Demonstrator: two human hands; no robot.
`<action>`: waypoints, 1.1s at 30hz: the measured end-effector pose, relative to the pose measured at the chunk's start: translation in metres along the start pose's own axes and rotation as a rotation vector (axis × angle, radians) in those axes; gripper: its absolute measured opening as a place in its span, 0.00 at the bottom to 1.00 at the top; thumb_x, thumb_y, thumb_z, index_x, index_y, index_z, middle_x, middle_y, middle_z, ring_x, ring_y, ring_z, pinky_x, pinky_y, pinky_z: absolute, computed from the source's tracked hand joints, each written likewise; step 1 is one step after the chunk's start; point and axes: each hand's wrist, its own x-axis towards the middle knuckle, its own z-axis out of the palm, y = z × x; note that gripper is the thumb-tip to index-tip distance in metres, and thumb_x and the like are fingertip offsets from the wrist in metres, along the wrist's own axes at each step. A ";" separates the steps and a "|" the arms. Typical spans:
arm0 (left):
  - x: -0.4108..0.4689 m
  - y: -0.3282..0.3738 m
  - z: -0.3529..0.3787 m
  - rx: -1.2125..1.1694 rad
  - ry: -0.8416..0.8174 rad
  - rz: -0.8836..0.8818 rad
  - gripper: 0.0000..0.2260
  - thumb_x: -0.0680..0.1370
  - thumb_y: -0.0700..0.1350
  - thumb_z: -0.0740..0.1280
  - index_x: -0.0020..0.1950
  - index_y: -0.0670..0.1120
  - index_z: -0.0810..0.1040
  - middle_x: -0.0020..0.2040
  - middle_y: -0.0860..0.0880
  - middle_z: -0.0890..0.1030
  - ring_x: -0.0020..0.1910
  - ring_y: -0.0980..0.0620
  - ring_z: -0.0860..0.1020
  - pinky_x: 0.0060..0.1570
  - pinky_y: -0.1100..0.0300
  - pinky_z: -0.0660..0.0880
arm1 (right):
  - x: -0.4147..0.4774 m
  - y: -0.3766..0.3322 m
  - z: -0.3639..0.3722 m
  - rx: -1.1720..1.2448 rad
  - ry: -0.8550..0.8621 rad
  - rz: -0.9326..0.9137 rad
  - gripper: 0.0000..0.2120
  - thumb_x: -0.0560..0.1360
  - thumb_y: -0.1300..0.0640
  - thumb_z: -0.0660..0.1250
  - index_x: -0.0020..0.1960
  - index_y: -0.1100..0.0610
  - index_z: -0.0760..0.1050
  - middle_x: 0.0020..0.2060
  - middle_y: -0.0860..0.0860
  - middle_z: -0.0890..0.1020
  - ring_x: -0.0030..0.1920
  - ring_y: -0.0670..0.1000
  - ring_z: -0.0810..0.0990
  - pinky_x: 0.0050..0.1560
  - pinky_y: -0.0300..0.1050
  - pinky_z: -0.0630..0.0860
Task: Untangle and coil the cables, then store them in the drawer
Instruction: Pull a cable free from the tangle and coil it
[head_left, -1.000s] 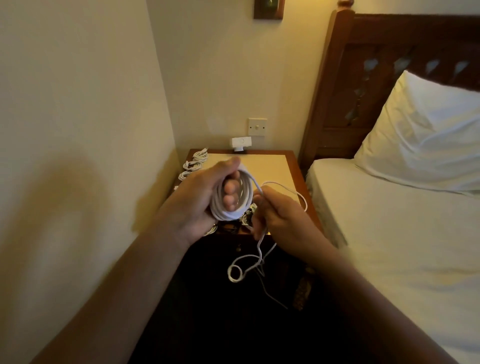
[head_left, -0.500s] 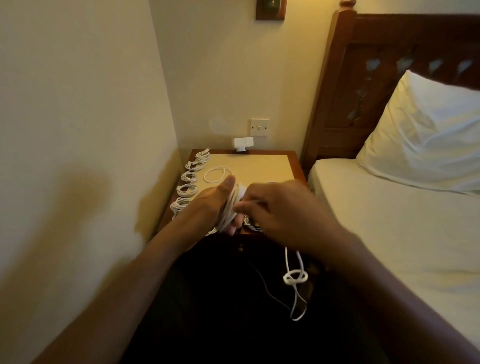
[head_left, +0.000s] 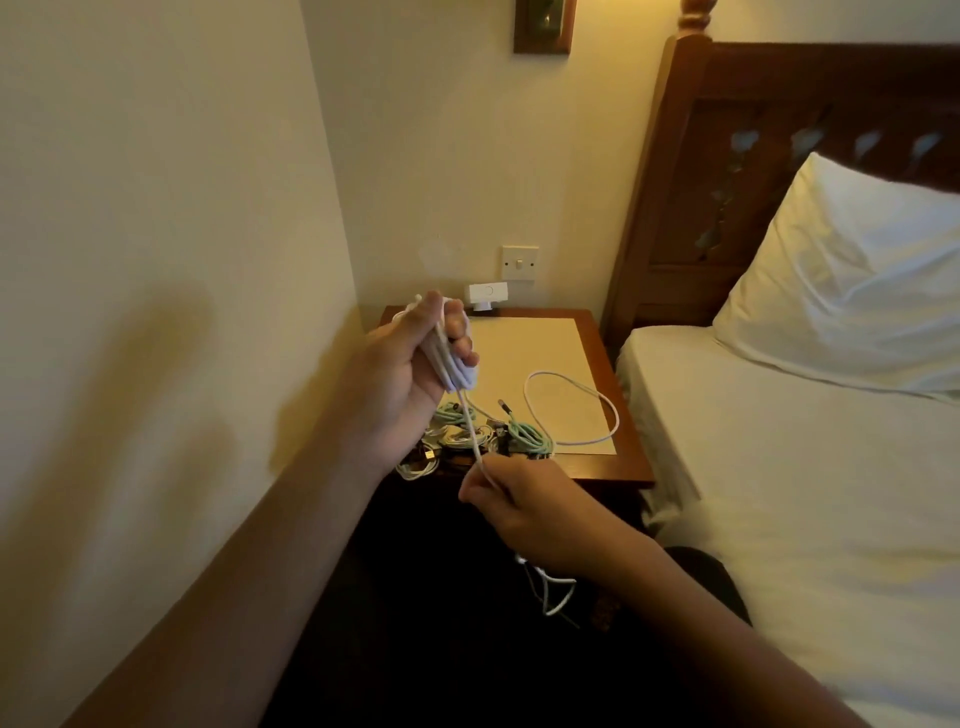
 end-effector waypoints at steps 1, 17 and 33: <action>0.003 -0.005 -0.001 0.172 0.059 0.054 0.10 0.84 0.45 0.61 0.56 0.38 0.74 0.37 0.49 0.78 0.35 0.51 0.77 0.44 0.55 0.79 | -0.002 -0.009 -0.002 -0.042 -0.038 -0.001 0.06 0.84 0.52 0.61 0.55 0.48 0.77 0.41 0.44 0.80 0.39 0.43 0.77 0.40 0.39 0.71; -0.045 -0.019 0.002 1.024 -0.203 -0.299 0.18 0.73 0.45 0.78 0.48 0.60 0.71 0.40 0.69 0.82 0.42 0.71 0.79 0.42 0.75 0.75 | -0.025 0.003 -0.069 0.499 0.365 -0.011 0.08 0.73 0.57 0.77 0.52 0.52 0.84 0.45 0.46 0.86 0.48 0.48 0.86 0.47 0.39 0.82; -0.063 -0.054 -0.031 0.597 0.132 -0.209 0.06 0.79 0.39 0.70 0.55 0.41 0.81 0.37 0.47 0.82 0.36 0.49 0.74 0.39 0.58 0.75 | -0.044 0.031 -0.021 0.286 0.414 0.041 0.09 0.82 0.56 0.67 0.56 0.46 0.83 0.40 0.44 0.84 0.40 0.46 0.82 0.41 0.42 0.78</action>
